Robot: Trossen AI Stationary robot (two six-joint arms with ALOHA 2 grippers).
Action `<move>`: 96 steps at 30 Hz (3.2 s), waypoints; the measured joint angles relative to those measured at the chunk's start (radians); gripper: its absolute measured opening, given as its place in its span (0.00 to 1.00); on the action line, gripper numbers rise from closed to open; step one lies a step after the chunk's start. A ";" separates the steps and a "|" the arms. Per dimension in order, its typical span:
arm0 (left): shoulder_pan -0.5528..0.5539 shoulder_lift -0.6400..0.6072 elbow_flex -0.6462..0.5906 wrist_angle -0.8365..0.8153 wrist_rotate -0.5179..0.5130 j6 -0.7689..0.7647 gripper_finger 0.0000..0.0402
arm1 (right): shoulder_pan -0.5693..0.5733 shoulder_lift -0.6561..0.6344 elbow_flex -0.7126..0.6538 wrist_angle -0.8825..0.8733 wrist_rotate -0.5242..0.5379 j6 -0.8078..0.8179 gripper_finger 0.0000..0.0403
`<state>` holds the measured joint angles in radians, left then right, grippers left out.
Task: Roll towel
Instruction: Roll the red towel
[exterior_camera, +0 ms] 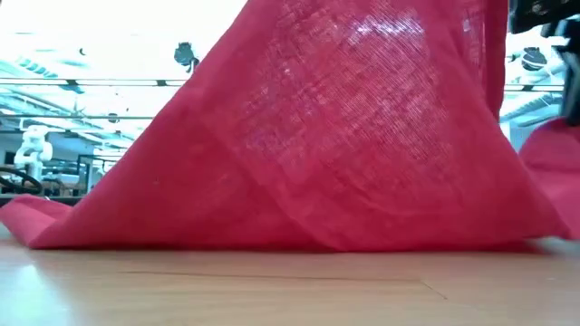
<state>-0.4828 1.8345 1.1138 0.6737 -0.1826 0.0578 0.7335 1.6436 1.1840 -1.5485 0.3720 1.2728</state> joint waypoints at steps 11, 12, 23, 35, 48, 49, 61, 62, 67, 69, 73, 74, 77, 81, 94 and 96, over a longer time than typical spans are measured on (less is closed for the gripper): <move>-0.002 0.004 0.001 -0.009 0.097 -0.001 0.02 | 0.165 0.000 0.116 0.147 0.166 0.017 0.49; -0.002 0.004 0.001 -0.009 0.104 -0.001 0.02 | 0.176 0.000 0.116 0.179 0.229 0.009 0.51; -0.005 0.004 0.001 -0.019 0.146 -0.001 0.02 | 0.180 0.004 0.060 0.594 0.416 -0.302 0.48; -0.001 0.003 0.000 -0.104 0.125 -0.002 0.02 | 0.131 0.037 0.061 1.139 0.480 -0.778 0.72; -0.001 0.003 0.000 -0.118 -0.018 -0.028 0.02 | 0.057 0.109 0.061 1.232 0.462 -0.871 0.60; -0.001 0.003 0.000 -0.119 -0.032 -0.036 0.02 | 0.057 0.109 0.061 1.232 0.484 -0.867 0.57; -0.024 0.002 0.000 -0.199 -0.079 -0.132 0.29 | 0.094 0.105 0.061 1.224 0.523 -0.729 0.03; -0.033 -0.002 0.000 -0.230 -0.082 -0.136 0.32 | 0.102 0.105 0.061 1.224 0.523 -0.711 0.03; -0.076 -0.063 0.000 -0.515 -0.145 -0.244 0.45 | 0.143 0.105 0.061 1.213 0.504 -0.624 0.01; -0.097 -0.097 0.000 -0.702 -0.194 -0.316 0.46 | 0.162 0.105 0.061 1.194 0.472 -0.580 0.01; -0.143 -0.136 -0.005 -1.008 -0.336 -0.457 0.47 | 0.214 0.105 0.061 1.143 0.456 -0.473 0.01; -0.153 -0.142 -0.012 -1.084 -0.363 -0.487 0.47 | 0.227 0.105 0.061 1.126 0.455 -0.448 0.00; -0.161 -0.148 -0.037 -1.245 -0.383 -0.593 0.47 | 0.268 0.105 0.061 1.067 0.456 -0.358 0.00; -0.161 -0.148 -0.083 -1.346 -0.345 -0.686 0.47 | 0.308 0.105 0.061 0.971 0.460 -0.235 0.00; -0.166 -0.148 -0.241 -1.138 -0.257 -0.734 0.47 | 0.329 0.105 0.061 0.768 0.434 0.026 0.00; -0.166 -0.148 -0.271 -1.082 -0.255 -0.737 0.47 | 0.330 0.105 0.061 0.758 0.433 0.026 0.00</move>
<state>-0.6491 1.6867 0.8424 -0.4086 -0.4374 -0.6794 1.0632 1.7489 1.2446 -0.7905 0.8050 1.2986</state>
